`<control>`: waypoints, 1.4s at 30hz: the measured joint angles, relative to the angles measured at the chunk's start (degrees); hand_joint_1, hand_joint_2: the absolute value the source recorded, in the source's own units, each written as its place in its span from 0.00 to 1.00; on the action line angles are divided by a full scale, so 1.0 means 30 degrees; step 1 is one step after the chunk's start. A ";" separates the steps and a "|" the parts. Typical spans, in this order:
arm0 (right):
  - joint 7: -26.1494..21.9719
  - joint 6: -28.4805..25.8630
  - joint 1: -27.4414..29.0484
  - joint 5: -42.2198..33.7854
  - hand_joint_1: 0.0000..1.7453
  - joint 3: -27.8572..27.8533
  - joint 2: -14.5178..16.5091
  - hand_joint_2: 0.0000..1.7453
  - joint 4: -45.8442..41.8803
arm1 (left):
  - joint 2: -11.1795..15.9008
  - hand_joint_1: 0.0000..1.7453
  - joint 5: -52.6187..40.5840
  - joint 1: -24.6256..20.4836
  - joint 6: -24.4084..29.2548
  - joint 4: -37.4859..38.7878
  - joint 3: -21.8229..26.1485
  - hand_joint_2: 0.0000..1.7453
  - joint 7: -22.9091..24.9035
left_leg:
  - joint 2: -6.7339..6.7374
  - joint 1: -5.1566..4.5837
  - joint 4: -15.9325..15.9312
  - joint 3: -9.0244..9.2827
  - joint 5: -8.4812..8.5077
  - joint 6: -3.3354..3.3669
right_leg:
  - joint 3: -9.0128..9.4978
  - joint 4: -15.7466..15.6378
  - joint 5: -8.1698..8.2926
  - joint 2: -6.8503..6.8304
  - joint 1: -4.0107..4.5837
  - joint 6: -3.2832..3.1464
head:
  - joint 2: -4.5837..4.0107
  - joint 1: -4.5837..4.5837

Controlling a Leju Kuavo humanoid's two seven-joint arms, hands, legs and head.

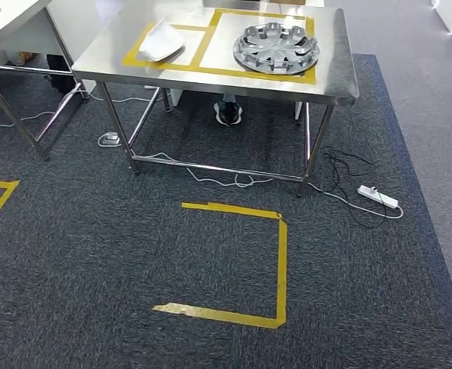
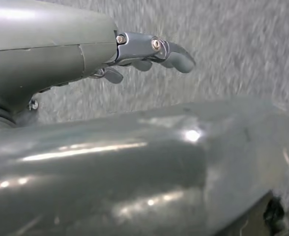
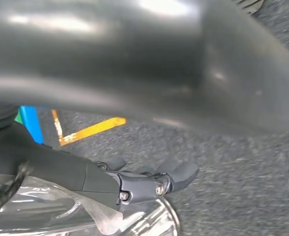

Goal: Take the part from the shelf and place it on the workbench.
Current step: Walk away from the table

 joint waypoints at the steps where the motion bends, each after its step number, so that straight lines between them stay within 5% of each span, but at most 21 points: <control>1: -0.0002 0.0011 -0.0012 0.0004 0.00 -0.0006 0.0000 0.00 -0.0011 | -0.0020 0.00 0.0002 0.0002 -0.0002 0.0000 0.0007 0.00 0.0000 | 0.0040 -0.0014 0.0026 -0.0296 0.0218 0.0022 | -0.0317 0.1262 -0.0840 0.0002 -0.0018 0.0070 | 0.0000 0.0031; 2: -0.0011 0.0022 -0.0022 0.0013 0.00 -0.0017 0.0000 0.00 -0.0026 | -0.0037 0.00 0.0002 0.0008 -0.0004 0.0000 0.0013 0.00 0.0000 | 0.0079 -0.0027 0.0062 -0.0590 0.0433 0.0006 | -0.0466 0.2330 -0.1277 0.0001 -0.0029 0.0127 | 0.0000 0.0033; 4: -0.0055 0.0082 -0.0020 0.0051 0.00 -0.0058 0.0000 0.00 -0.0057 | -0.0049 0.00 0.0005 0.0006 0.0004 0.0000 0.0022 0.00 0.0000 | 0.0134 -0.0036 0.0168 -0.1202 0.0851 -0.0063 | 0.0045 0.2826 -0.0787 -0.0004 -0.0051 0.0190 | 0.0000 0.0043; 6: -0.0109 0.0135 -0.0043 0.0098 0.00 -0.0088 0.0000 0.00 -0.0098 | -0.0057 0.00 0.0007 -0.0017 0.0016 0.0000 0.0029 0.00 0.0002 | 0.0136 -0.0040 0.0350 -0.1759 0.1236 -0.0197 | 0.1906 0.0703 0.0238 -0.0006 -0.0106 0.0195 | 0.0002 0.0042; 8: -0.0146 0.0186 -0.0138 0.0133 0.00 -0.0088 0.0000 0.00 -0.0122 | -0.0069 0.00 0.0007 -0.0044 0.0035 0.0000 0.0036 0.00 0.0002 | 0.0124 -0.0096 0.0586 -0.2107 0.1555 -0.0374 | 0.3904 -0.2134 0.0175 0.0017 -0.0114 0.0047 | 0.0004 0.0044; 10: -0.0160 0.0239 -0.0190 0.0149 0.00 -0.0100 0.0000 0.00 -0.0133 | -0.0073 0.00 0.0007 -0.0061 0.0049 0.0000 0.0042 0.00 0.0000 | 0.0126 -0.0119 0.0679 -0.2229 0.1872 -0.0573 | 0.4484 -0.3263 -0.0190 0.0032 -0.0037 -0.0266 | 0.0002 0.0072; 12: -0.0157 0.0255 -0.0142 0.0160 0.00 -0.0117 0.0005 0.00 -0.0146 | -0.0067 0.00 0.0018 -0.0030 0.0049 0.0000 0.0053 0.00 0.0000 | 0.0086 -0.0052 0.0753 -0.2351 0.1858 -0.0810 | 0.4133 -0.3219 0.0048 -0.0051 -0.0038 -0.0656 | 0.0000 0.0092; 13: -0.0151 0.0257 -0.0123 0.0168 0.00 -0.0117 0.0007 0.00 -0.0149 | -0.0067 0.00 0.0024 0.0009 0.0047 0.0000 0.0058 0.00 0.0002 | 0.0047 -0.0015 0.1067 -0.2484 0.1324 -0.0932 | 0.3937 -0.3215 0.0253 -0.0099 -0.0057 -0.0842 | 0.0000 0.0066; 17: -0.0153 0.0282 -0.0101 0.0180 0.00 -0.0109 0.0007 0.00 -0.0162 | -0.0071 0.00 0.0029 0.0062 0.0047 0.0000 0.0066 0.00 0.0007 | -0.0029 0.0092 0.5348 -0.3268 -0.2334 -0.1274 | 0.2815 -0.3127 0.1204 -0.0178 -0.0071 -0.1077 | 0.0002 -0.0036; 19: -0.0153 0.0313 -0.0098 0.0180 0.00 -0.0109 0.0007 0.00 -0.0169 | -0.0071 0.00 0.0029 0.0057 0.0047 0.0000 0.0066 0.00 0.0007 | -0.0032 0.0116 0.6279 -0.2811 -0.2177 -0.1282 | 0.2217 -0.2947 0.1616 -0.0199 -0.0051 -0.1032 | 0.0000 -0.0034; 21: -0.0153 0.0352 -0.0106 0.0180 0.00 -0.0109 0.0011 0.00 -0.0175 | -0.0071 0.00 0.0031 0.0043 0.0047 0.0000 0.0066 0.00 0.0007 | -0.0061 0.0107 0.4390 -0.1089 -0.1176 -0.1121 | 0.1637 -0.2708 0.1962 -0.0187 -0.0034 -0.0944 | 0.0000 -0.0039; 23: -0.0162 0.0381 -0.0108 0.0177 0.00 -0.0109 0.0026 0.00 -0.0177 | -0.0064 0.00 0.0036 0.0009 0.0047 0.0000 0.0066 0.00 0.0007 | -0.0131 0.0039 0.1445 0.0893 -0.0987 -0.0849 | 0.1182 -0.2501 0.2262 -0.0153 0.0024 -0.0780 | 0.0002 -0.0030; 24: -0.0168 0.0403 -0.0109 0.0168 0.00 -0.0109 0.0031 0.00 -0.0179 | -0.0062 0.00 0.0042 -0.0009 0.0049 0.0000 0.0066 0.00 0.0007 | -0.0163 -0.0001 0.0526 0.1405 -0.1134 -0.0746 | 0.1035 -0.2441 0.2414 -0.0151 0.0041 -0.0674 | 0.0002 -0.0032; 27: -0.0179 0.0466 -0.0078 0.0133 0.00 -0.0119 0.0040 0.00 -0.0184 | -0.0064 0.00 0.0051 -0.0006 0.0053 0.0004 0.0069 0.00 0.0007 | -0.0124 -0.0030 -0.0085 0.1283 -0.1062 -0.0483 | 0.0689 -0.2351 0.2753 -0.0155 0.0031 -0.0317 | 0.0000 -0.0037; 29: -0.0186 0.0483 -0.0032 0.0120 0.00 -0.0128 0.0042 0.00 -0.0195 | -0.0076 0.00 0.0051 0.0016 0.0053 0.0007 0.0073 0.00 0.0007 | -0.0035 0.0021 -0.0154 0.0766 -0.0597 -0.0207 | 0.0240 -0.1513 0.1652 -0.0087 -0.0005 -0.0133 | 0.0000 -0.0002; 32: -0.0199 0.0544 -0.0036 0.0107 0.00 -0.0124 0.0038 0.00 -0.0208 | -0.0091 0.00 0.0031 0.0012 0.0095 0.0007 0.0073 0.00 0.0007 | 0.0069 -0.0021 -0.0134 -0.0187 0.0152 -0.0041 | -0.0595 0.1872 -0.1128 -0.0043 -0.0050 0.0045 | 0.0000 0.0073; 33: -0.0202 0.0583 -0.0040 0.0102 0.00 -0.0124 0.0036 0.00 -0.0213 | -0.0091 0.00 0.0020 0.0012 0.0118 0.0007 0.0073 0.00 0.0007 | 0.0100 -0.0046 -0.0098 -0.0525 0.0403 -0.0047 | -0.0602 0.2767 -0.1292 -0.0043 -0.0050 0.0076 | 0.0000 0.0075; 35: -0.0213 0.0683 -0.0033 0.0084 0.00 -0.0122 0.0036 0.00 -0.0222 | -0.0089 0.00 0.0002 0.0009 0.0146 0.0007 0.0073 0.00 0.0007 | 0.0137 -0.0073 0.0044 -0.1238 0.0873 -0.0109 | 0.0247 0.2814 -0.0360 -0.0045 -0.0050 0.0068 | 0.0000 0.0070; 37: -0.0239 0.0738 -0.0068 0.0071 0.00 -0.0117 0.0036 0.00 -0.0228 | -0.0095 0.00 -0.0007 -0.0021 0.0151 0.0007 0.0074 0.00 0.0005 | 0.0130 -0.0106 0.0285 -0.1831 0.1265 -0.0237 | 0.2402 0.0359 0.0433 -0.0048 -0.0037 -0.0012 | 0.0000 0.0075; 39: -0.0271 0.0765 -0.0163 0.0059 0.00 -0.0115 0.0036 0.00 -0.0231 | -0.0102 0.00 -0.0007 -0.0054 0.0173 0.0007 0.0075 0.00 -0.0002 | 0.0125 -0.0162 0.0547 -0.2196 0.1614 -0.0398 | 0.4339 -0.2484 -0.0018 -0.0018 -0.0005 -0.0187 | 0.0000 0.0086; 42: -0.0286 0.0787 -0.0125 0.0031 0.00 -0.0126 0.0040 0.00 -0.0237 | -0.0087 0.00 -0.0009 -0.0032 0.0219 0.0007 0.0078 0.00 -0.0007 | 0.0109 -0.0128 0.0660 -0.2477 0.2062 -0.0677 | 0.4535 -0.3446 -0.0284 -0.0034 0.0035 -0.0583 | 0.0002 0.0130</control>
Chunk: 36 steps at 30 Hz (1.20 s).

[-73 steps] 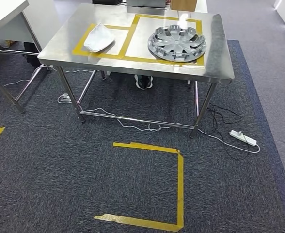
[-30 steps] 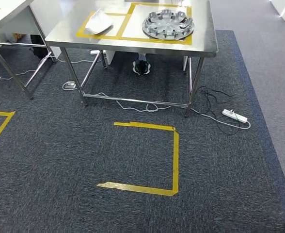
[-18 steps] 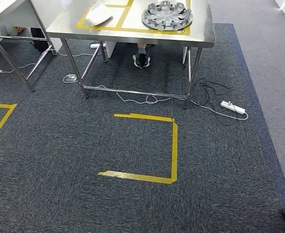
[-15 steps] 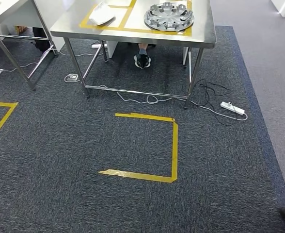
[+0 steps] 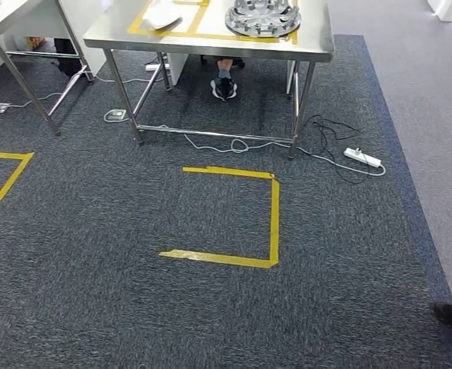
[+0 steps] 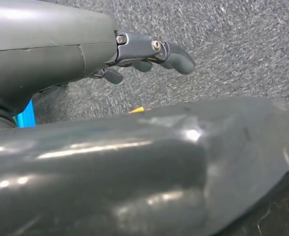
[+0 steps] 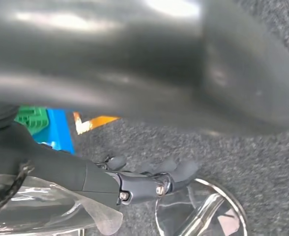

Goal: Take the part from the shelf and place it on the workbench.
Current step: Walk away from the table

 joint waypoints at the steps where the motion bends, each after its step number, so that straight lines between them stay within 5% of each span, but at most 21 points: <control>1: 0.0002 -0.0002 0.0050 -0.0009 0.00 0.0002 0.0002 0.00 -0.0002 | 0.0005 0.00 0.0000 0.0038 0.0002 0.0000 0.0004 0.00 0.0000 | -0.0029 0.0034 0.0159 -0.0113 -0.0284 -0.0127 | -0.0191 0.0036 0.0177 -0.0043 -0.0013 -0.0166 | 0.0002 0.0009; 3: 0.0002 0.0005 0.0082 -0.0022 0.00 0.0005 0.0004 0.00 -0.0007 | 0.0009 0.00 0.0013 0.0110 0.0000 0.0000 0.0009 0.00 -0.0009 | -0.0100 0.0121 0.1520 -0.0504 -0.1959 -0.0394 | -0.0698 0.0066 0.0625 -0.0118 -0.0056 -0.0447 | 0.0000 -0.0056; 5: 0.0002 0.0011 0.0086 -0.0026 0.00 0.0009 0.0004 0.00 -0.0011 | 0.0013 0.00 0.0027 0.0134 -0.0004 0.0000 0.0009 0.00 -0.0025 | -0.0126 0.0204 0.4000 -0.0905 -0.3890 -0.0591 | -0.1247 0.0101 0.1073 -0.0144 -0.0037 -0.0526 | -0.0002 -0.0131; 6: 0.0002 0.0009 0.0088 -0.0026 0.00 0.0009 0.0004 0.00 -0.0011 | 0.0015 0.00 0.0031 0.0132 -0.0004 0.0000 0.0009 0.00 -0.0031 | -0.0128 0.0236 0.5018 -0.0938 -0.4273 -0.0639 | -0.1518 0.0145 0.1279 -0.0161 -0.0027 -0.0509 | -0.0002 -0.0126; 8: 0.0002 0.0007 0.0085 -0.0026 0.00 0.0009 0.0004 0.00 -0.0011 | 0.0016 0.00 0.0033 0.0130 -0.0004 0.0000 0.0009 0.00 -0.0040 | -0.0132 0.0274 0.5321 -0.0246 -0.3809 -0.0630 | -0.2018 0.0321 0.1633 -0.0184 -0.0011 -0.0448 | -0.0002 -0.0126; 10: 0.0002 0.0009 0.0077 -0.0029 0.00 0.0009 0.0009 0.00 -0.0011 | 0.0016 0.00 0.0033 0.0118 -0.0004 0.0000 0.0009 0.00 -0.0047 | -0.0177 0.0271 0.2969 0.1665 -0.2966 -0.0465 | -0.2478 0.0576 0.1906 -0.0171 0.0001 -0.0351 | -0.0002 -0.0128; 12: 0.0000 0.0011 0.0069 -0.0031 0.00 0.0009 0.0018 0.00 -0.0011 | 0.0015 0.00 0.0031 0.0094 -0.0004 0.0000 0.0009 0.00 -0.0051 | -0.0252 0.0221 0.0329 0.3373 -0.2881 -0.0230 | -0.2862 0.0799 0.2153 -0.0147 0.0048 -0.0178 | -0.0002 -0.0117; 13: -0.0002 0.0011 0.0065 -0.0031 0.00 0.0009 0.0022 0.00 -0.0011 | 0.0013 0.00 0.0031 0.0081 -0.0004 0.0000 0.0009 0.00 -0.0051 | -0.0281 0.0187 -0.0343 0.3708 -0.3013 -0.0136 | -0.3001 0.0860 0.2281 -0.0151 0.0063 -0.0071 | -0.0002 -0.0117; 20: -0.0005 0.0009 0.0064 -0.0033 0.00 0.0007 0.0024 0.00 -0.0013 | 0.0007 0.00 0.0033 0.0073 -0.0004 0.0000 0.0009 0.00 -0.0051 | -0.0271 0.0193 -0.0723 0.3522 -0.2993 0.0120 | -0.3310 0.0906 0.2554 -0.0160 0.0078 0.0221 | -0.0002 -0.0106; 24: -0.0006 0.0004 0.0112 -0.0087 0.00 0.0004 0.0018 0.00 -0.0018 | -0.0015 0.00 0.0031 0.0090 0.0158 0.0000 0.0009 0.00 0.0038 | -0.0093 0.0134 -0.0766 0.2134 -0.1862 0.0602 | -0.4651 0.5578 -0.0310 -0.0004 -0.0019 0.0590 | -0.0002 0.0042; 25: -0.0006 0.0004 0.0119 -0.0095 0.00 0.0005 0.0018 0.00 -0.0018 | -0.0015 0.00 0.0031 0.0089 0.0168 0.0000 0.0009 0.00 0.0044 | -0.0071 0.0105 -0.0696 0.1874 -0.1688 0.0571 | -0.4074 0.5221 0.0103 -0.0006 -0.0020 0.0582 | -0.0002 0.0046; 27: -0.0013 0.0011 0.0081 -0.0111 0.00 0.0009 0.0018 0.00 -0.0022 | -0.0018 0.00 0.0025 0.0080 0.0215 0.0000 0.0009 0.00 0.0044 | -0.0071 0.0070 -0.0499 0.1596 -0.1548 0.0458 | -0.2041 0.2258 0.0746 0.0000 -0.0003 0.0470 | -0.0002 0.0050; 29: -0.0031 0.0026 0.0048 -0.0126 0.00 0.0005 0.0018 0.00 -0.0031 | -0.0020 0.00 0.0013 0.0069 0.0271 0.0000 0.0009 0.00 0.0044 | -0.0069 0.0013 -0.0330 0.1428 -0.1423 0.0280 | -0.0960 0.0412 0.0673 0.0015 0.0031 0.0307 | -0.0002 0.0037; 31: -0.0038 0.0042 0.0082 -0.0133 0.00 0.0005 0.0018 0.00 -0.0042 | -0.0016 0.00 0.0007 0.0061 0.0319 0.0000 0.0009 0.00 0.0044 | -0.0067 -0.0035 -0.0250 0.1350 -0.1465 0.0299 | -0.1036 0.0225 0.0624 0.0015 0.0036 0.0170 | -0.0002 0.0024; 34: -0.0035 0.0142 0.0111 -0.0151 0.00 0.0009 0.0018 0.00 -0.0058 | -0.0011 0.00 0.0009 0.0070 0.0370 0.0000 0.0009 0.00 0.0060 | -0.0077 -0.0050 -0.0246 0.1306 -0.1460 0.0869 | -0.1095 0.0202 0.0687 -0.0009 0.0082 0.0040 | -0.0002 0.0013; 36: -0.0035 0.0188 0.0109 -0.0213 0.00 0.0009 0.0018 0.00 -0.0062 | 0.0005 0.00 0.0000 0.0074 0.0300 0.0000 0.0009 0.00 0.0066 | -0.0089 -0.0014 -0.0282 0.1309 -0.1216 0.0771 | -0.1116 0.0225 0.0740 -0.0027 0.0140 -0.0053 | -0.0002 0.0011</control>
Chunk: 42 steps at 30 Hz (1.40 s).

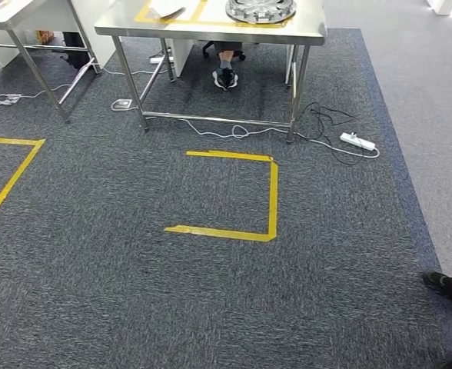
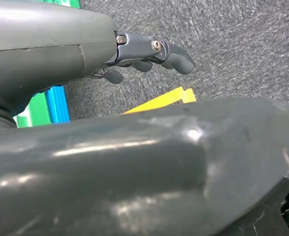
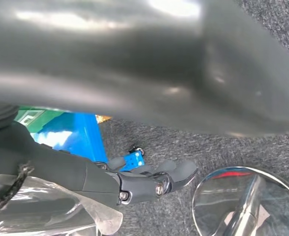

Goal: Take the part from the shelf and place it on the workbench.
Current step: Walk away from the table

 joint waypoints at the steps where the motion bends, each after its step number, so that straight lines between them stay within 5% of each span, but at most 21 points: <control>1: 0.0000 0.0002 -0.0002 -0.0042 0.00 -0.0002 0.0000 0.00 0.0000 | 0.0026 0.00 -0.0013 0.0003 -0.0086 0.0000 0.0000 0.00 0.0000 | -0.0007 0.0022 -0.0018 -0.0003 0.0087 -0.0107 | -0.0020 0.0017 0.0019 -0.0012 0.0023 -0.0033 | 0.0000 0.0002; 10: 0.0000 -0.0170 -0.0009 -0.0235 0.00 -0.0002 0.0000 0.00 0.0000 | 0.0138 0.00 0.0108 0.0087 -0.0211 -0.0022 0.0026 0.00 0.0026 | -0.0023 0.0071 -0.0047 -0.0038 0.0137 -0.0589 | -0.0089 0.0097 -0.0007 -0.0025 0.0054 -0.0131 | 0.0000 0.0009; 14: 0.0000 -0.0142 -0.0009 -0.0257 0.00 -0.0003 0.0000 0.00 -0.0015 | -0.0197 0.00 0.0264 0.0072 -0.0211 -0.0049 0.0073 0.00 -0.0051 | -0.0023 0.0062 -0.0037 -0.0075 0.0098 -0.0642 | -0.0110 0.0099 -0.0021 -0.0019 0.0024 -0.0130 | 0.0000 0.0014; 21: 0.0014 0.0160 -0.0009 -0.0257 0.00 -0.0004 0.0000 0.00 -0.0036 | -0.0312 0.00 0.0346 0.0041 -0.1041 -0.0051 0.0178 0.00 -0.0428 | -0.0023 0.0032 0.0006 -0.0122 0.0079 -0.0636 | -0.0135 0.0096 -0.0017 -0.0019 -0.0013 -0.0116 | 0.0000 0.0015; 25: 0.0056 0.0244 -0.0024 -0.0191 0.00 0.0000 0.0007 0.00 -0.0082 | -0.0308 0.00 0.0271 0.0001 -0.1368 -0.0051 0.0215 0.00 -0.0521 | -0.0043 -0.0035 -0.0193 -0.0039 0.0032 -0.0238 | -0.0037 -0.0095 0.0030 -0.0056 -0.0127 0.0254 | 0.0000 -0.0005; 27: 0.0069 0.0323 -0.0043 -0.0153 0.00 -0.0002 0.0007 0.00 -0.0131 | -0.0332 0.00 0.0200 -0.0009 -0.1472 -0.0051 0.0224 0.00 -0.0572 | -0.0050 0.0094 -0.0717 0.0206 0.0238 -0.0040 | -0.0312 0.0586 -0.0486 -0.0007 -0.0105 0.0363 | 0.0000 0.0016; 30: 0.0126 0.0382 -0.0026 -0.0098 0.00 -0.0007 0.0004 0.00 -0.0180 | -0.0359 0.00 0.0133 -0.0018 -0.1508 -0.0051 0.0226 0.00 -0.0625 | -0.0039 0.0206 -0.0886 0.0253 0.0333 -0.0022 | -0.2220 0.4140 -0.2303 0.0062 -0.0292 0.0616 | 0.0000 0.0038; 31: 0.0146 0.0386 -0.0006 -0.0073 0.00 -0.0007 0.0002 0.00 -0.0195 | -0.0364 0.00 0.0115 -0.0012 -0.1482 -0.0051 0.0226 0.00 -0.0632 | -0.0039 0.0242 -0.0857 0.0243 0.0299 -0.0089 | -0.2784 0.5075 -0.2535 0.0059 -0.0390 0.0732 | 0.0000 0.0033; 33: 0.0158 0.0384 0.0021 -0.0036 0.00 -0.0007 -0.0004 0.00 -0.0228 | -0.0379 0.00 0.0084 -0.0005 -0.1415 -0.0051 0.0226 0.00 -0.0634 | -0.0047 0.0386 -0.0719 0.0243 0.0184 -0.0322 | -0.2845 0.4752 -0.1777 0.0050 -0.0595 0.0982 | 0.0000 0.0035; 36: 0.0168 0.0395 0.0005 -0.0016 0.00 -0.0007 0.0022 0.00 -0.0262 | -0.0357 0.00 0.0058 -0.0017 -0.1360 -0.0051 0.0230 0.00 -0.0630 | -0.0087 0.0577 -0.0087 0.0159 -0.0226 -0.0883 | -0.1382 0.1459 0.0016 0.0060 -0.0863 0.1294 | 0.0000 0.0102; 42: 0.0200 0.0402 0.0036 0.0020 0.00 -0.0002 0.0058 0.00 -0.0324 | -0.0299 0.00 0.0044 -0.0023 -0.1275 -0.0051 0.0233 0.00 -0.0627 | -0.0113 0.0613 0.1072 -0.0057 -0.1136 -0.1402 | -0.0916 0.1204 -0.0115 0.0095 -0.0843 0.0372 | 0.0000 -0.0038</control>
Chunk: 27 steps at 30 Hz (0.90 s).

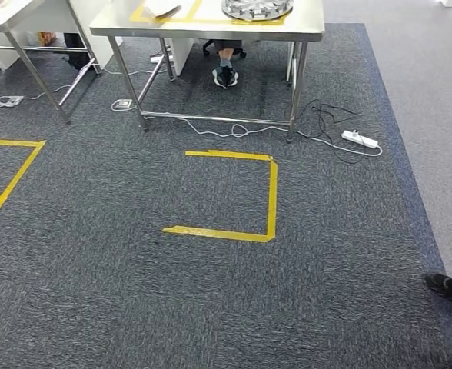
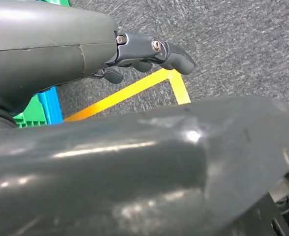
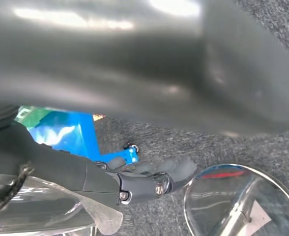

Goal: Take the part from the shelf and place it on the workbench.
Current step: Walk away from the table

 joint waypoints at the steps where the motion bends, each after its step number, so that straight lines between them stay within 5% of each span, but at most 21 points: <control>1: -0.0004 0.0000 -0.0004 0.0000 0.00 0.0002 0.0000 0.00 -0.0013 | -0.0002 0.00 -0.0004 -0.0005 -0.0002 0.0000 0.0000 0.00 0.0000 | 0.0000 0.0010 0.0882 -0.0374 -0.0498 -0.0036 | 0.0107 -0.0002 -0.0018 -0.0017 0.0017 -0.0086 | 0.0000 -0.0018; 3: -0.0009 0.0002 -0.0006 0.0000 0.00 -0.0002 0.0000 0.00 -0.0031 | 0.0000 0.00 -0.0006 0.0001 0.0002 0.0000 0.0000 0.00 0.0000 | 0.0001 0.0002 0.3480 -0.1637 -0.1639 -0.0005 | 0.0199 0.0000 -0.0124 -0.0036 0.0113 -0.0226 | 0.0000 -0.0040; 5: -0.0011 0.0004 0.0009 0.0000 0.00 -0.0005 -0.0004 0.00 -0.0040 | 0.0003 0.00 -0.0006 0.0030 0.0002 0.0000 0.0000 0.00 0.0000 | 0.0000 -0.0036 0.5139 -0.2630 -0.1887 0.0142 | 0.0367 0.0001 -0.0319 0.0004 0.0235 -0.0324 | 0.0000 -0.0042; 6: -0.0011 0.0004 0.0016 0.0000 0.00 -0.0004 -0.0004 0.00 -0.0045 | 0.0004 0.00 -0.0006 0.0041 0.0002 0.0000 0.0000 0.00 0.0000 | -0.0004 -0.0085 0.4939 -0.2667 -0.1435 0.0276 | 0.0512 0.0000 -0.0440 0.0043 0.0292 -0.0343 | 0.0000 -0.0042; 9: -0.0013 0.0002 0.0005 0.0005 0.00 0.0000 0.0009 0.00 -0.0056 | 0.0007 0.00 -0.0006 0.0065 0.0009 0.0000 0.0002 0.00 0.0002 | -0.0047 -0.0388 0.1909 -0.1552 0.0645 0.0934 | 0.0953 -0.0067 -0.0897 0.0138 0.0420 -0.0306 | 0.0000 -0.0002; 11: -0.0013 -0.0005 -0.0024 0.0025 0.00 0.0000 0.0024 0.00 -0.0071 | 0.0004 0.00 -0.0006 0.0067 0.0051 0.0000 0.0002 0.00 0.0009 | -0.0054 -0.0567 0.0591 -0.0943 0.0720 0.1205 | 0.1118 -0.0191 -0.1103 0.0132 0.0421 -0.0132 | 0.0002 0.0029; 14: -0.0011 -0.0004 -0.0036 0.0064 0.00 0.0002 0.0029 0.00 -0.0080 | -0.0006 0.00 0.0009 0.0105 0.0117 0.0000 0.0007 0.00 0.0051 | -0.0087 -0.0540 -0.0109 -0.0388 0.0310 0.1174 | 0.1483 -0.0102 -0.1014 0.0028 0.0374 0.0226 | 0.0002 -0.0006; 16: -0.0018 -0.0004 -0.0115 0.0067 0.00 0.0000 0.0027 0.00 -0.0082 | -0.0013 0.00 0.0022 0.0124 0.0131 0.0000 0.0013 0.00 0.0078 | -0.0123 -0.0457 -0.0411 0.0120 0.0210 0.1242 | 0.0853 0.1104 -0.1268 -0.0006 0.0371 0.0359 | -0.0002 0.0080; 20: 0.0007 -0.0004 -0.0044 0.0066 0.00 -0.0005 0.0022 0.00 -0.0084 | -0.0055 0.00 0.0033 0.0118 0.0133 0.0000 0.0016 0.00 0.0109 | -0.0132 -0.0484 -0.0494 0.0756 -0.0355 0.1336 | -0.2354 0.4940 -0.2632 -0.0002 0.0374 0.0575 | -0.0005 0.0198; 22: 0.0007 -0.0004 0.0018 0.0066 0.00 -0.0005 0.0020 0.00 -0.0084 | -0.0057 0.00 0.0044 0.0166 0.0133 0.0000 0.0020 0.00 0.0117 | -0.0139 -0.0494 -0.0495 0.1280 -0.0740 0.1289 | -0.2792 0.4165 -0.1915 -0.0009 0.0373 0.0572 | -0.0007 0.0204; 25: 0.0007 -0.0007 0.0041 0.0069 0.00 -0.0017 0.0007 0.00 -0.0084 | -0.0089 0.00 0.0045 0.0147 0.0133 0.0000 0.0027 0.00 0.0117 | -0.0135 -0.0523 -0.0476 0.1917 -0.1371 0.1075 | -0.2339 0.1272 0.0530 -0.0091 0.0452 0.0300 | -0.0007 0.0173; 27: 0.0011 -0.0007 0.0076 0.0076 0.00 -0.0015 0.0000 0.00 -0.0085 | -0.0109 0.00 0.0045 0.0127 0.0147 0.0000 0.0035 0.00 0.0131 | -0.0134 -0.0543 -0.0483 0.2125 -0.1606 0.0819 | -0.2185 0.0781 0.0865 -0.0122 0.0543 -0.0014 | -0.0005 0.0135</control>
